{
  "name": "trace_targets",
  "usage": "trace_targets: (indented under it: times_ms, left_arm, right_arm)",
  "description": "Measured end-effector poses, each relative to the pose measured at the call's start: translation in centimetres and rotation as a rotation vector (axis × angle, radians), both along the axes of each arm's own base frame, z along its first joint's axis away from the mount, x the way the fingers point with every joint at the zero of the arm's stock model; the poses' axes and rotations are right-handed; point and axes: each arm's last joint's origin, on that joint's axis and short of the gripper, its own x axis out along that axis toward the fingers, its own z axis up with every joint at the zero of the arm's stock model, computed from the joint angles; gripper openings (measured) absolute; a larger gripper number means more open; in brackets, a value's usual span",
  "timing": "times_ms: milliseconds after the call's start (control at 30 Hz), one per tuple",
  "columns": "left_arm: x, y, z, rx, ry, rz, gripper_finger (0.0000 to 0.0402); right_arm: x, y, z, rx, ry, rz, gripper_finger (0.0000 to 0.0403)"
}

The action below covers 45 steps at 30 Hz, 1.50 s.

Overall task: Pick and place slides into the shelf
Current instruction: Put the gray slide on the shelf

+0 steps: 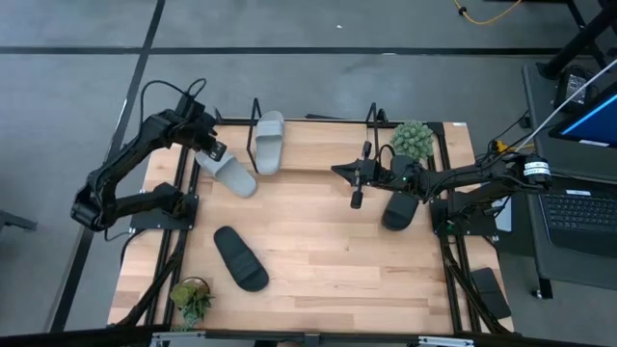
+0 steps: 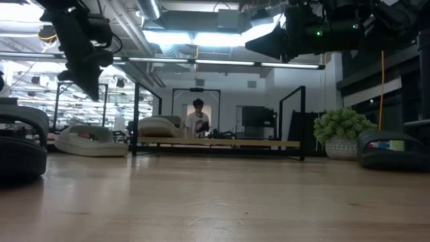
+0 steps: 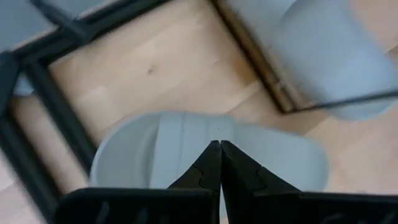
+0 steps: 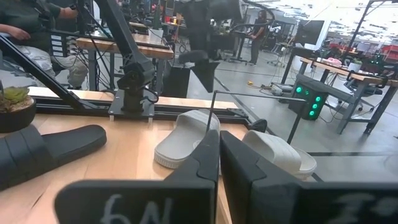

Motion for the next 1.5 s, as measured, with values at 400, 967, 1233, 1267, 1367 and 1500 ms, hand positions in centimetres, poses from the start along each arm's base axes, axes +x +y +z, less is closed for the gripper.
trace_targets:
  times_ms: [400,967,1233,1267,1367,1500]
  left_arm:
    - [-1.5,-3.9,2.2,0.153,0.031,0.038,0.0000]
    - [-4.7,-5.4,3.3,0.306,0.119,0.078,0.0000]
    - [-6.1,-3.7,2.8,0.249,0.072,0.076,0.0000]
    - [-6.4,-3.4,2.8,0.247,0.065,0.084,0.0000]
    - [-6.8,-2.7,3.2,0.232,-0.012,0.085,0.0000]
    - [-7.3,-2.5,4.7,0.271,-0.083,0.084,0.0000]
  right_arm:
    - [0.0,0.0,-0.1,0.001,0.012,0.000,0.0016]
    - [0.0,0.0,-0.2,0.006,0.018,0.000,0.0016]
    - [0.0,0.0,-0.3,0.006,0.025,0.000,0.0016]
    - [0.0,0.0,-0.3,0.006,0.027,0.000,0.0016]
    - [0.0,0.0,-0.3,0.006,0.027,0.000,0.0016]
    - [0.0,0.0,-0.4,0.009,0.042,0.000,0.0016]
